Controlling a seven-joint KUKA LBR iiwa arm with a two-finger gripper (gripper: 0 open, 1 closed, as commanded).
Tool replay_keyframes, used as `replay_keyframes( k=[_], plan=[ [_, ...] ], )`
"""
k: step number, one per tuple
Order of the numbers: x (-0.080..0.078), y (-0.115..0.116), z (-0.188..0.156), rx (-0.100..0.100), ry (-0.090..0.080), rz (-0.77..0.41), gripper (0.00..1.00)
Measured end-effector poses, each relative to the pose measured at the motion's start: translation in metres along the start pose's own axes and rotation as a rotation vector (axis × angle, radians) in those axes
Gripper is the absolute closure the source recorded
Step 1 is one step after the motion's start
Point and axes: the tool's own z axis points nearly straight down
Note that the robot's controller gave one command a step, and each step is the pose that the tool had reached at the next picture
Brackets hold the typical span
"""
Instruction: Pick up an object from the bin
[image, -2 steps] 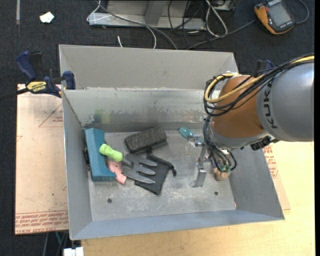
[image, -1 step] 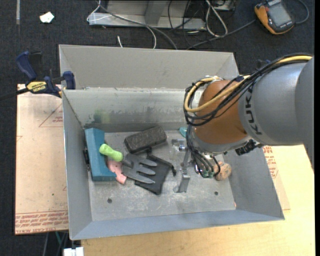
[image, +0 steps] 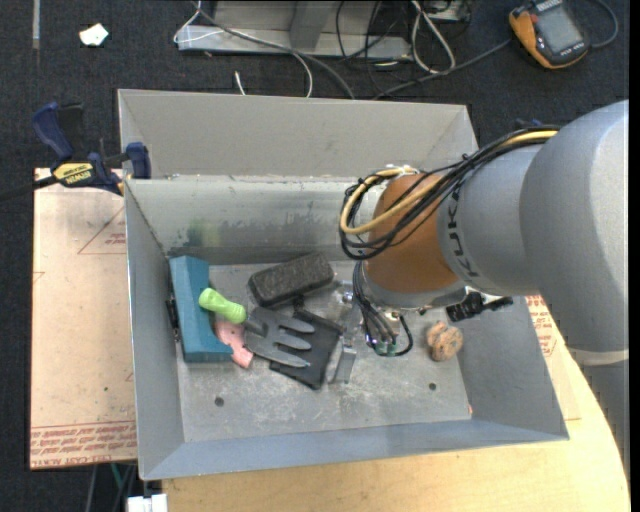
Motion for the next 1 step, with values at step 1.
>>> replay_keyframes(
  k=[1],
  plan=[
    [0.0002, 0.0398, -0.0027, -0.010, -0.004, -0.032, 1.00]
  ],
)
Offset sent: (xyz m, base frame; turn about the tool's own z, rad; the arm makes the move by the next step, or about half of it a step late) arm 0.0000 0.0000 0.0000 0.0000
